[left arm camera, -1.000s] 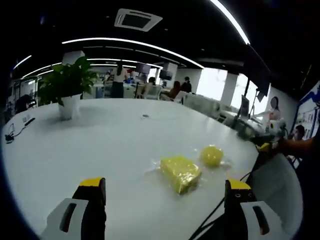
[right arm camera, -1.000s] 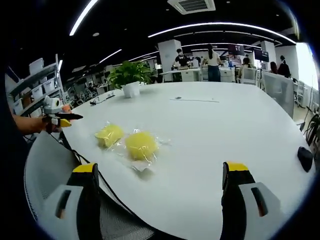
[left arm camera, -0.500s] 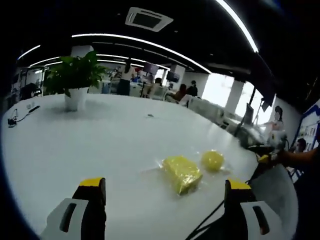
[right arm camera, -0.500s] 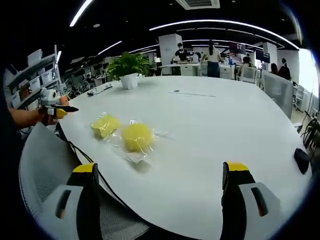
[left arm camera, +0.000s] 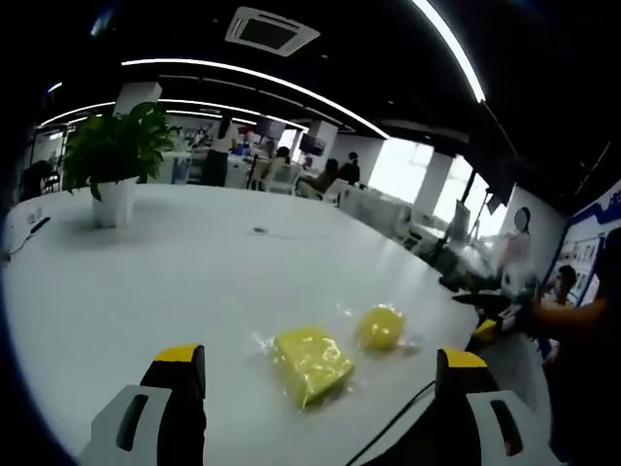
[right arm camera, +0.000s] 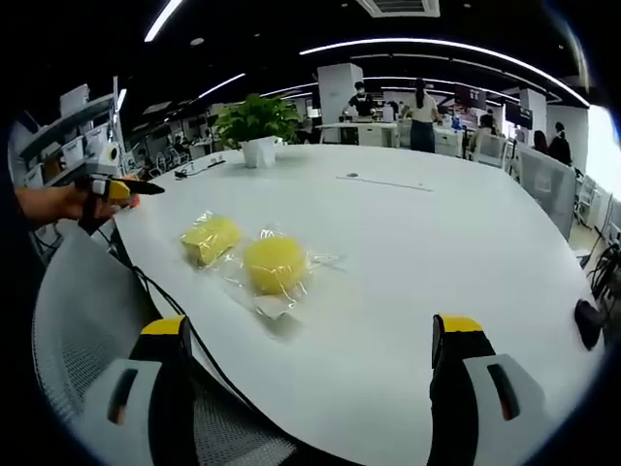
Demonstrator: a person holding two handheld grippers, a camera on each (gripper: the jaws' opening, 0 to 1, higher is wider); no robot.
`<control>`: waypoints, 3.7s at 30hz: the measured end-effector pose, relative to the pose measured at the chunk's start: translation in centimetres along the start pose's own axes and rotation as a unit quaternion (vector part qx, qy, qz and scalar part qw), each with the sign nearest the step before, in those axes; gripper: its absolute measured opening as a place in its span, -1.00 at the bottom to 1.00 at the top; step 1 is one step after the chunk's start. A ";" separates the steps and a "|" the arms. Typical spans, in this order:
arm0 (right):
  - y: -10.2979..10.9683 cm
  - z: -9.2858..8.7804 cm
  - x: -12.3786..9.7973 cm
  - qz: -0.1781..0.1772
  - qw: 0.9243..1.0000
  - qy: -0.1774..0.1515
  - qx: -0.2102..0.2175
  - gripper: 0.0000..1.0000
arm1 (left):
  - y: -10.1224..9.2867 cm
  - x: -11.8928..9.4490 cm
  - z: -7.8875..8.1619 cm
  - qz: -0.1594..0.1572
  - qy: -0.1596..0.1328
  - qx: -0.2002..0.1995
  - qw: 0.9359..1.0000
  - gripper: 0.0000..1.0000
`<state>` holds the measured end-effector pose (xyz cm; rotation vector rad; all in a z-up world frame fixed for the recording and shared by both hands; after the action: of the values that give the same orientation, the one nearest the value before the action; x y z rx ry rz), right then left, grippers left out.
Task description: Compare the silicone blocks by pressing each to a similar depth, holding the contact briefly, and releasing to observe deformation and rebound differences across the visible hardness samples.
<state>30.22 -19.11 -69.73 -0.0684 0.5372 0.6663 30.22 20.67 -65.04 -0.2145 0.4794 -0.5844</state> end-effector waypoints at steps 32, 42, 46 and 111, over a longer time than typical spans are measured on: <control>-0.1 0.8 -1.0 -0.003 0.998 -0.044 0.052 0.93 | -3.8 12.5 3.4 -0.073 0.050 -0.069 0.994 1.00; 0.0 0.9 -1.1 -0.004 0.997 -0.049 0.056 0.93 | -4.0 15.5 2.7 -0.074 0.071 -0.110 0.989 0.99; -0.2 0.8 -1.3 -0.006 0.997 -0.051 0.059 0.93 | -3.7 16.9 1.9 -0.062 0.093 -0.124 0.986 0.99; -0.8 0.7 -1.7 -0.021 0.994 -0.064 0.080 0.93 | -3.3 24.6 -3.8 -0.059 0.194 -0.253 0.946 -0.93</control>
<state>29.97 -20.55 -68.37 0.1126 0.4630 0.5794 44.66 3.58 -76.40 -0.6268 1.0056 -0.6145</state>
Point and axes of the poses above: the point that each gripper's makers call its tool centre point, and the gripper's own axes: x roughly forward along the fingers, y roughly to its left, z roughly out of its top, the point moved 6 cm from there along -x, roughly backward along the fingers
